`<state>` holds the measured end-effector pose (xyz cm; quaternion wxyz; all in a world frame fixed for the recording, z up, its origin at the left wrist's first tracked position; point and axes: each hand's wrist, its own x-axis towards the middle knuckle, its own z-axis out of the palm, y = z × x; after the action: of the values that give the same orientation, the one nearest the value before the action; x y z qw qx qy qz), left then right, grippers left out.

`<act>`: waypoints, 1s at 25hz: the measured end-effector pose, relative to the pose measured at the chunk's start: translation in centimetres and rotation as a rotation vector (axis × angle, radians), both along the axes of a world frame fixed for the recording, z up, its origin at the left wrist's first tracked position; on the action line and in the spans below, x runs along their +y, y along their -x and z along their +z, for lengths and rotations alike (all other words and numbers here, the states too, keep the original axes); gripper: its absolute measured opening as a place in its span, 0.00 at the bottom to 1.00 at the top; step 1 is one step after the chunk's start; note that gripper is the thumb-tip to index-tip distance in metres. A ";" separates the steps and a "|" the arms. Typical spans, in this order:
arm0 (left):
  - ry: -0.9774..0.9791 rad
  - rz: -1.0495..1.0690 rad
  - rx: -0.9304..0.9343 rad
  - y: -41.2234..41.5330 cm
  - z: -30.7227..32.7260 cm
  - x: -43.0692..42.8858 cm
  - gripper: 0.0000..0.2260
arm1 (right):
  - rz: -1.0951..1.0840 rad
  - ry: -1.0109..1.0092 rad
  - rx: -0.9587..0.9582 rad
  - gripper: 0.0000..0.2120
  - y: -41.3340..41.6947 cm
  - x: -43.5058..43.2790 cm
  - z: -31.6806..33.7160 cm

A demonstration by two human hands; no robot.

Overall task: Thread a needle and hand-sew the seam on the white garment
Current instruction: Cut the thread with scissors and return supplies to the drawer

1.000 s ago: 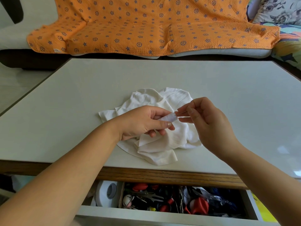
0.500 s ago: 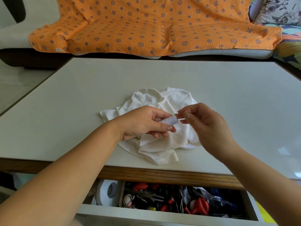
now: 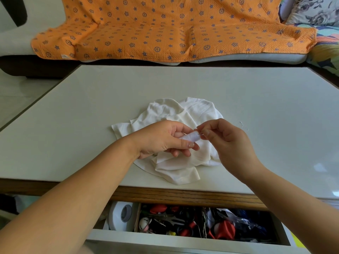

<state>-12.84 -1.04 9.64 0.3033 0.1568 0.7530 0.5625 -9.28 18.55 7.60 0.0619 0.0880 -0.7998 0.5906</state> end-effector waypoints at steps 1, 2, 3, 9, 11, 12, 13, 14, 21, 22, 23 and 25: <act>0.005 -0.001 -0.002 0.0 0.0 0.0 0.13 | -0.004 -0.006 -0.004 0.08 0.0 -0.1 -0.1; 0.010 -0.004 0.000 -0.1 0.0 0.0 0.13 | -0.006 -0.013 -0.010 0.07 0.0 -0.1 -0.1; 0.010 -0.003 0.000 -0.2 0.1 0.1 0.13 | -0.006 -0.013 -0.023 0.07 0.0 -0.1 -0.2; 0.006 0.115 0.028 -0.3 0.4 -0.4 0.13 | 0.040 0.131 -0.140 0.05 0.7 0.5 0.8; 0.043 0.161 0.049 -0.4 0.5 -0.5 0.15 | 0.067 0.129 -0.161 0.04 0.9 1.0 1.4; 0.036 0.171 0.040 -0.4 0.5 -0.5 0.15 | 0.086 0.127 -0.189 0.04 1.1 1.3 1.7; 0.018 0.175 0.023 -0.4 0.5 -0.5 0.14 | 0.107 0.130 -0.218 0.05 1.2 1.7 2.0; -0.001 0.174 0.005 -0.4 0.5 -0.6 0.14 | 0.122 0.141 -0.244 0.08 1.3 2.0 2.2; -0.298 0.100 -0.248 -0.8 0.5 0.5 0.22 | 0.058 0.104 -0.213 0.06 1.1 0.6 1.6; -0.326 0.088 -0.261 -0.9 0.6 0.7 0.24 | 0.038 0.062 -0.195 0.07 0.9 0.1 1.2; -0.355 0.095 -0.267 -1.1 0.6 1.0 0.25 | 0.015 0.029 -0.183 0.09 0.6 -0.4 0.9; -0.409 0.184 -0.256 -1.2 0.4 1.5 0.20 | -0.036 -0.028 -0.171 0.11 0.1 -1.2 0.6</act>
<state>-11.61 0.46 10.05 0.3057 0.0731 0.5903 0.7435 -9.38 17.30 8.19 0.0028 0.0239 -0.8117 0.5836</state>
